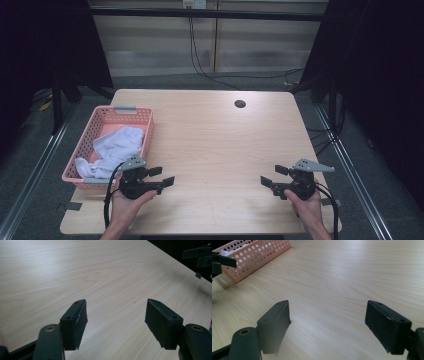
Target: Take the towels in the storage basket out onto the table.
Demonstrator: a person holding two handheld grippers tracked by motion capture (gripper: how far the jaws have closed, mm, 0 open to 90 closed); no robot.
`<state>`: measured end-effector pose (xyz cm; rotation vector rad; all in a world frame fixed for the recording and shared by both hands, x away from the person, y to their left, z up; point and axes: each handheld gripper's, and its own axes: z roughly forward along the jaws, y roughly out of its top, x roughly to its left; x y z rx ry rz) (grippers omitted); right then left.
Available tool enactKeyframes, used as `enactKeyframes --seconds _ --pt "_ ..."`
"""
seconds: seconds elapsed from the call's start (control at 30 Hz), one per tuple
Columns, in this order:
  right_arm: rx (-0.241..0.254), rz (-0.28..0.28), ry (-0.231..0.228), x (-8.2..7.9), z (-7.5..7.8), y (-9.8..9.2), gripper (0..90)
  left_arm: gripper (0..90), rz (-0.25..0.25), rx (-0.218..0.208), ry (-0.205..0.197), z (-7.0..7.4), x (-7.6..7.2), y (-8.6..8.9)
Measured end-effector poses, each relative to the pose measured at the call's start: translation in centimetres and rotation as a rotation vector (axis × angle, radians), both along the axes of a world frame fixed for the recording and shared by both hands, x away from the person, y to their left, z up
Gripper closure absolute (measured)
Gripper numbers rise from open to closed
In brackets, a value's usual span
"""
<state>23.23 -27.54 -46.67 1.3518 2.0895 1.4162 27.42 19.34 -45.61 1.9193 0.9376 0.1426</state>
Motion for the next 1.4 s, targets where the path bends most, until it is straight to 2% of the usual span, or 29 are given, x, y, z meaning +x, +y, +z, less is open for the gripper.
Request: enactKeyframes --seconds 0.07,0.1,0.23,0.37,0.5,0.53,0.63,0.73,0.8,0.87,0.93,0.97,1.0,1.03,1.13,1.23,1.3,1.33,1.4 --pt "-0.005 0.007 0.003 0.2 -0.1 0.1 19.7 34.4 -0.009 0.049 -0.032 0.3 0.0 -0.2" --pt "-0.008 0.013 -0.001 0.3 -0.1 0.1 19.7 34.9 -0.016 0.054 -0.039 0.4 0.0 -0.2" --pt "-0.011 0.015 -0.001 0.3 -0.2 0.0 19.5 36.2 -0.02 0.033 -0.046 0.9 0.2 0.0" --pt "-0.008 0.021 0.004 0.4 -0.2 -0.1 19.3 35.5 -0.021 0.035 -0.039 1.1 0.1 0.2" --pt "-0.009 0.043 0.004 0.3 -0.2 0.2 20.0 34.7 -0.027 0.031 -0.048 1.9 -0.3 0.4" --pt "-0.01 0.059 0.003 0.3 -0.1 0.4 20.0 34.7 -0.041 0.042 -0.054 2.3 -0.7 0.4" --pt "-0.016 0.061 0.004 0.4 -0.1 0.6 20.0 34.3 -0.054 0.036 -0.062 2.7 -1.1 0.5" --pt "-0.025 0.067 -0.013 0.5 0.2 0.9 20.0 34.1 -0.057 0.051 -0.077 3.6 -1.3 1.3" --pt "-0.036 0.079 -0.01 0.3 0.2 1.1 20.1 32.9 -0.026 0.031 -0.075 4.5 -0.8 2.5" --pt "-0.037 0.081 -0.01 0.2 0.2 1.2 20.7 32.5 -0.016 0.03 -0.073 4.8 -0.5 2.9" --pt "-0.035 0.089 -0.011 0.2 0.2 1.1 20.6 32.2 0.001 0.053 -0.084 5.4 0.4 3.8" --pt "-0.035 0.089 -0.011 0.2 0.2 1.1 20.6 32.0 0.001 0.053 -0.084 5.4 0.4 3.8" --pt "-0.032 0.084 -0.01 0.4 0.2 1.0 20.5 32.0 -0.006 0.066 -0.071 5.6 1.1 4.2" --pt "-0.032 0.084 -0.01 0.4 0.2 1.0 20.5 32.0 -0.006 0.066 -0.071 5.6 1.1 4.2" --pt "-0.033 0.081 -0.009 0.5 0.1 0.8 21.4 30.3 0.023 0.103 -0.068 5.8 2.1 4.9" --pt "-0.036 0.098 0.003 0.3 0.1 1.0 21.4 28.6 0.06 0.106 -0.043 5.8 3.2 6.0" --pt "-0.04 0.107 -0.002 0.2 0.2 1.0 21.4 26.6 0.087 0.121 -0.025 5.7 3.9 6.7" --pt "-0.04 0.109 0.0 0.2 0.2 1.0 21.1 24.8 0.103 0.138 0.001 5.3 4.5 7.4" --pt "-0.038 0.108 0.003 0.2 0.1 1.1 21.0 24.5 0.114 0.148 0.015 5.1 4.8 7.6"
